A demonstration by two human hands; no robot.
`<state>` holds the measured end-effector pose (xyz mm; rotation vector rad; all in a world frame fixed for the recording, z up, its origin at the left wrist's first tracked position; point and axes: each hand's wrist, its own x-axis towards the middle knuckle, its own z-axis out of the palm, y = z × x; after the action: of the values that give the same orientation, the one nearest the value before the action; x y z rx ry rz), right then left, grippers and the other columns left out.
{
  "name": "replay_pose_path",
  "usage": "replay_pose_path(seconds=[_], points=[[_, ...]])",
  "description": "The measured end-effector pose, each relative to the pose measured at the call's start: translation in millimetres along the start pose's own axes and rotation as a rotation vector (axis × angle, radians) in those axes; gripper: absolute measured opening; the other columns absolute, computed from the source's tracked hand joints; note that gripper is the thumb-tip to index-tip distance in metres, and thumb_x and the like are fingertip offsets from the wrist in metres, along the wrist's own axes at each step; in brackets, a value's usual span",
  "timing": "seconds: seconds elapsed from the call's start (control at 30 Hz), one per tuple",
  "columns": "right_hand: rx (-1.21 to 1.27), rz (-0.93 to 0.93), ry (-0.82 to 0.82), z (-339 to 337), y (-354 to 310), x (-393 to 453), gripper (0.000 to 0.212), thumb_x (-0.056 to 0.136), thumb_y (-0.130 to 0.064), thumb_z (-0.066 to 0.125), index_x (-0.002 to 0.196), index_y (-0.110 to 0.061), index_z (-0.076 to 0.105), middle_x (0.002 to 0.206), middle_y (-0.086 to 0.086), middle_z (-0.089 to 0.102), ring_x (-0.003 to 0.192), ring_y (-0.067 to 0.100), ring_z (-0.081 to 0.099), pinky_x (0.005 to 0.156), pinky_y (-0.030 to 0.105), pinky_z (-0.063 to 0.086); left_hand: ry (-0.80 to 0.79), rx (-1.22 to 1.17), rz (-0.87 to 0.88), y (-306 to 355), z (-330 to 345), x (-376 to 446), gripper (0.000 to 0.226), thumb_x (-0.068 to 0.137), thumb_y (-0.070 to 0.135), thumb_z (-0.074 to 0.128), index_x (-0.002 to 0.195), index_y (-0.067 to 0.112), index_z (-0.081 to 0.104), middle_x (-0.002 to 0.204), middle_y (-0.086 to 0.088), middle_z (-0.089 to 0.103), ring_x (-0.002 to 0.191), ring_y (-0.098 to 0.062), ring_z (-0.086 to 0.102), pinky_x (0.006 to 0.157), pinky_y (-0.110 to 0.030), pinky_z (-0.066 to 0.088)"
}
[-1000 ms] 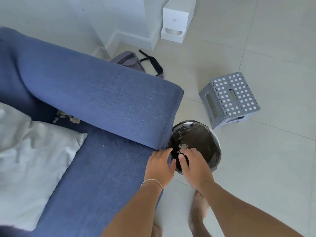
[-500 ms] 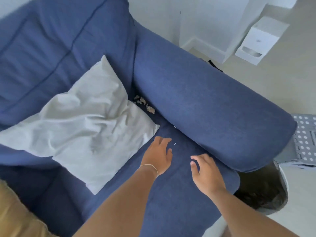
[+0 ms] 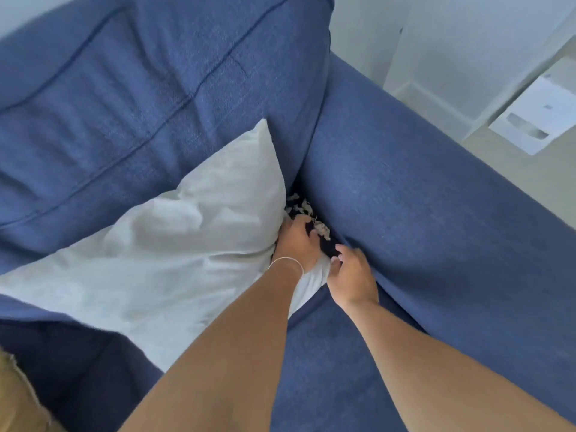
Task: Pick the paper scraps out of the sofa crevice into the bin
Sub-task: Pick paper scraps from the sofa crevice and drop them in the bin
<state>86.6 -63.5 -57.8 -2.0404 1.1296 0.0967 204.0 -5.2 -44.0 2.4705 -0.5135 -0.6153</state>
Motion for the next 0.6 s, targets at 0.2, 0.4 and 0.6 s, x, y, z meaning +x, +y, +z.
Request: replay_pose_path(seconds=[0.2, 0.4, 0.6], points=[[0.008, 0.248, -0.015, 26.3, -15.5, 60.7, 0.036, 0.094, -0.038, 0.055, 0.119, -0.013, 0.064, 0.12, 0.015, 0.07, 0.112, 0.037, 0.065, 0.077, 0.037, 0.047, -0.134, 0.327, -0.021, 3.7, 28.1, 55.1, 0.061, 0.076, 0.022, 0.062, 0.131, 0.007, 0.044, 0.134, -0.025, 0.043, 0.123, -0.038, 0.041, 0.11, -0.042, 0.032], [0.079, 0.414, 0.027, 47.3, -25.2, 90.3, 0.045, 0.087, -0.052, 0.062, 0.114, -0.018, 0.072, 0.113, 0.011, 0.074, 0.107, 0.034, 0.068, 0.088, 0.042, 0.056, -0.064, 0.361, -0.055, -11.4, 37.9, 93.3, 0.054, 0.085, 0.015, 0.061, 0.136, 0.006, 0.045, 0.149, -0.024, 0.033, 0.137, -0.039, 0.034, 0.118, -0.041, 0.023], [0.227, 0.5, 0.137, 58.2, -26.7, 93.9, 0.033, 0.087, -0.053, 0.061, 0.107, -0.032, 0.076, 0.104, 0.0, 0.077, 0.101, 0.031, 0.068, 0.094, 0.044, 0.052, 0.011, 0.306, -0.04, -20.4, 48.9, 103.9, 0.034, 0.088, 0.013, 0.058, 0.122, 0.008, 0.062, 0.137, -0.021, 0.051, 0.126, -0.035, 0.048, 0.104, -0.036, 0.035]])
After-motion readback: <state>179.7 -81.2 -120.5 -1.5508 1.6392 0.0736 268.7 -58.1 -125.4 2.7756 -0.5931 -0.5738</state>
